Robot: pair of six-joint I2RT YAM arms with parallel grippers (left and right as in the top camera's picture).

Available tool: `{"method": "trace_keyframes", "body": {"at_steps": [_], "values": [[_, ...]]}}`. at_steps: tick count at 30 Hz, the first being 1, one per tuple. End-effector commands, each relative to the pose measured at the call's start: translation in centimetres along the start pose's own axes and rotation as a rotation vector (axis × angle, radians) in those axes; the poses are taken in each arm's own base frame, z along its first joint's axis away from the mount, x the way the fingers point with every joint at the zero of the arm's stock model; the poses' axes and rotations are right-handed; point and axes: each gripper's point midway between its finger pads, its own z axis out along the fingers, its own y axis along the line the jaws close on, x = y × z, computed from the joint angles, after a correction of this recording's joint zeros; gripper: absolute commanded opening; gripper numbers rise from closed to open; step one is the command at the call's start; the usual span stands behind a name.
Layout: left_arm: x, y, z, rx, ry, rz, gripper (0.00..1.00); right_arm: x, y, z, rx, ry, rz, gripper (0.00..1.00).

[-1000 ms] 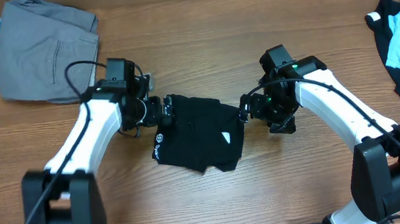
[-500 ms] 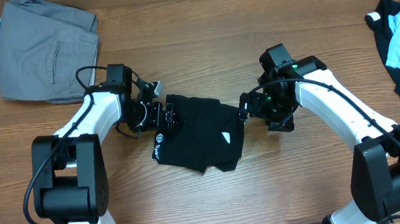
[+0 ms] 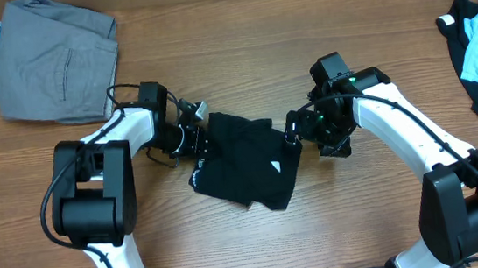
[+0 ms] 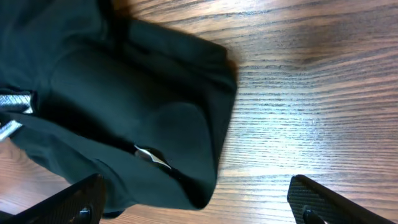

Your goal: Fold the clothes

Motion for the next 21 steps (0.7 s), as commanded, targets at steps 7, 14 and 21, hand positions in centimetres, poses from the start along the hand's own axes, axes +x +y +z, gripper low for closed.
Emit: {"method": "trace_keyframes", "body": {"at_steps": [7,14,21], "values": [[-4.3,4.0,-1.1,-0.245,-0.074,0.039,0.04,-0.5,0.7,-1.3,-0.015,-0.042,-0.021,0.98],[-11.2,5.6,-9.5,-0.522,-0.219,0.057,0.04,-0.4,0.6,-1.3,-0.012,-0.038,-0.042,0.98],[-14.9,6.1,-17.8,-0.652,-0.345,0.075,0.04,0.2,0.1,-1.3,0.009,-0.016,-0.031,0.98]]}}
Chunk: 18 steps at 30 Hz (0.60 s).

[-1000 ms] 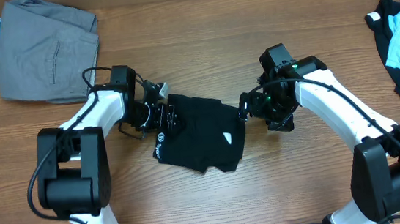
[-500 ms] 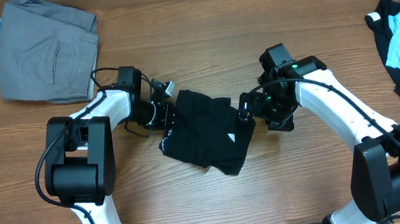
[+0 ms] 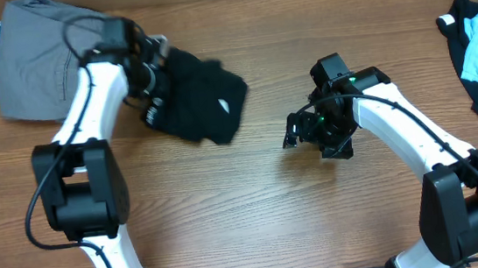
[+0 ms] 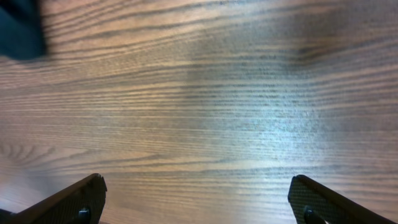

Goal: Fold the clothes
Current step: 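Carry the folded shirt with the left gripper onto the grey garment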

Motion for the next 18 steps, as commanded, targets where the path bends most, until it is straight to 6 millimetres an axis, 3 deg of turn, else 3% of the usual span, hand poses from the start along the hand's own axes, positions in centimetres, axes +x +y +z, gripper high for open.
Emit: {"method": "trace_keyframes", "body": {"at_steps": [1,9,13,18], "values": [[-2.5,3.3,-2.4,-0.108,-0.066,0.012,0.04,-0.3,0.4,-1.3,-0.006,-0.037,-0.021,0.98],[-4.0,9.5,-6.0,-0.245,-0.132,-0.006,0.04,1.7,-0.7,-1.3,0.039,0.045,0.013,0.98],[-5.2,11.4,-8.2,-0.281,-0.179,0.002,0.04,2.0,-0.8,-1.3,0.043,0.054,0.017,0.98],[-7.0,12.0,-11.8,-0.306,-0.235,-0.006,0.04,2.1,-0.5,-1.3,0.027,0.063,0.021,0.98]]}}
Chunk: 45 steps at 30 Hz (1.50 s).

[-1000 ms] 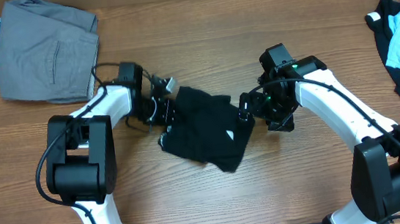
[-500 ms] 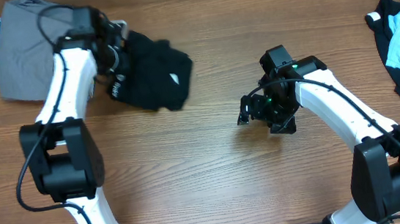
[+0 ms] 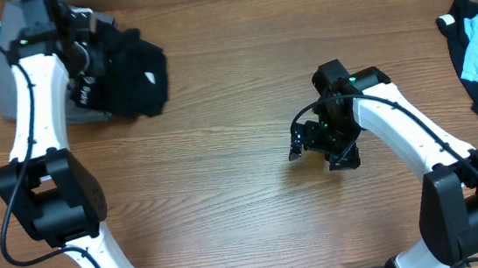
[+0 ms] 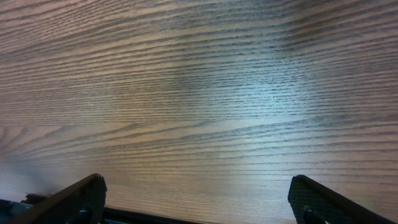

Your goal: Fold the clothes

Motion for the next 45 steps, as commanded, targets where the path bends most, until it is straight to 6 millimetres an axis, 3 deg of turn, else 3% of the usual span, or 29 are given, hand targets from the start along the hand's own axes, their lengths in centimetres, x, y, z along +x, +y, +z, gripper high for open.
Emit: {"method": "trace_keyframes", "body": {"at_steps": [1,5,12,19,28,34,45], "values": [[-3.6,1.2,-3.3,-0.039,-0.100,0.033,0.04,-0.3,0.8,-1.2,-0.031,-0.039,-0.016,0.98],[-5.3,2.3,-5.5,-0.077,-0.151,0.040,0.04,-0.1,0.8,-1.2,-0.033,-0.029,-0.013,0.98],[-5.3,5.7,-5.9,-0.135,-0.172,0.000,0.04,0.6,0.4,-1.2,-0.017,-0.002,-0.002,0.98],[-4.6,10.0,-4.2,-0.143,-0.183,-0.062,0.04,0.7,0.4,-1.2,-0.014,0.005,0.005,0.98],[-3.3,15.6,0.5,-0.208,-0.183,-0.097,0.04,1.1,0.2,-1.2,-0.007,0.019,0.011,0.98],[-3.6,18.7,0.4,-0.327,-0.212,-0.109,0.05,1.1,0.2,-1.2,-0.006,0.020,0.011,0.98],[-3.5,20.6,0.3,-0.389,-0.222,-0.101,0.10,1.3,0.1,-1.2,-0.003,0.027,0.014,0.98]]}}
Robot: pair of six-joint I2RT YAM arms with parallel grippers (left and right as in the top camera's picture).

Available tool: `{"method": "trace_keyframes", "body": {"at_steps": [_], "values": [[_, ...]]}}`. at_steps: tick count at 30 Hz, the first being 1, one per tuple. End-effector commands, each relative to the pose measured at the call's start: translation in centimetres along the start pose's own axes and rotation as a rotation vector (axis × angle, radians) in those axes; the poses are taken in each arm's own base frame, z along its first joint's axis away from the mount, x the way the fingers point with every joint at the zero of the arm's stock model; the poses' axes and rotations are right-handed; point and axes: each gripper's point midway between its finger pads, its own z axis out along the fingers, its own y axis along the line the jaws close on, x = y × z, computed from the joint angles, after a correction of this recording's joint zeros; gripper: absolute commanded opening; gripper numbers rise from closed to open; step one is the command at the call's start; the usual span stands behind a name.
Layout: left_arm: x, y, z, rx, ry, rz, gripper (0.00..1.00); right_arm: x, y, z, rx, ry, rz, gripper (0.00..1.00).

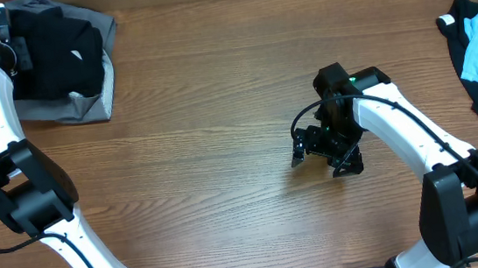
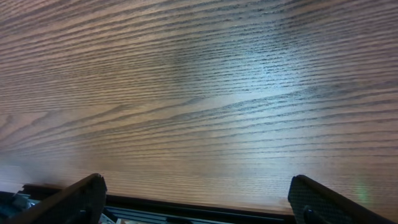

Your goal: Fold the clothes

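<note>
A folded black garment (image 1: 57, 53) lies on top of folded grey trousers (image 1: 94, 93) at the table's far left corner. My left gripper (image 1: 13, 50) is at the black garment's left edge and seems shut on it, its fingers lost against the dark cloth. My right gripper (image 1: 321, 151) hangs over bare wood right of centre, open, with nothing between its fingers (image 2: 74, 200). The right wrist view shows only wood grain and the table's front edge (image 2: 199, 200).
A light blue T-shirt lies over a black garment (image 1: 456, 16) at the far right edge. A bit of blue cloth peeks out behind the grey trousers. The left arm stretches along the left side.
My left gripper has carried the black garment further left, from the right edge of the grey trousers to squarely on top of them. My right gripper has turned slightly and stayed open.
Both grippers were at the folded black garment in the table's middle, left at its left edge, right at its right. Then the left held it up toward the far left while the right stayed open. It reached the grey trousers and now rests on them.
</note>
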Motion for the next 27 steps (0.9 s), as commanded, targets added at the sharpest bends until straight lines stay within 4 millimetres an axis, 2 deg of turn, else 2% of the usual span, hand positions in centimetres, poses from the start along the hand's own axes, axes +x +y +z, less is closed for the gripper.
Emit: {"method": "trace_keyframes", "body": {"at_steps": [1,3,4,5,6,7,9,10,12,14,18,21,25,27], "values": [[-1.1,2.7,-0.4,-0.080,-0.033,0.009,0.12,-0.2,0.7,-1.2,-0.030,-0.038,-0.012,0.98],[-0.9,3.3,-0.2,-0.107,-0.029,0.002,0.13,-0.2,0.7,-1.2,-0.030,-0.038,-0.011,0.98],[-0.8,3.3,-0.1,-0.107,-0.027,0.002,0.18,-0.2,0.7,-1.2,-0.029,-0.037,-0.011,0.98],[-0.8,3.4,0.0,-0.109,-0.029,0.000,0.28,-0.2,0.7,-1.2,-0.029,-0.037,-0.009,0.98],[-0.7,3.6,0.1,-0.110,-0.029,-0.001,0.47,-0.2,0.7,-1.2,-0.030,-0.038,-0.008,0.98],[-0.7,3.6,0.2,-0.112,-0.031,-0.002,0.58,-0.2,0.7,-1.2,-0.030,-0.038,-0.008,0.98],[-0.8,3.7,0.1,-0.113,-0.033,-0.003,0.70,-0.2,0.7,-1.2,-0.029,-0.037,-0.008,0.98],[-0.9,3.7,0.1,-0.114,-0.036,-0.003,0.87,-0.2,0.7,-1.2,-0.029,-0.037,-0.008,0.98],[-0.9,3.7,0.1,-0.115,-0.038,-0.011,0.88,-0.2,0.7,-1.2,-0.029,-0.037,-0.008,0.98],[-1.0,3.9,-0.1,-0.122,-0.038,-0.028,0.99,-0.2,0.7,-1.2,-0.028,-0.035,-0.007,0.98],[-1.9,4.0,-1.6,-0.124,-0.063,-0.132,1.00,-0.1,0.7,-1.2,-0.027,-0.034,-0.009,0.98],[-3.2,3.2,-3.9,-0.099,-0.088,-0.199,1.00,-0.1,0.8,-1.2,-0.028,-0.035,-0.010,0.98],[-5.2,0.0,-7.8,0.052,-0.130,-0.229,0.97,-0.2,0.8,-1.2,-0.028,-0.036,-0.011,0.98],[-5.6,-2.0,-9.8,0.154,-0.124,-0.254,0.90,-0.2,0.8,-1.2,-0.030,-0.039,-0.012,0.98]]}}
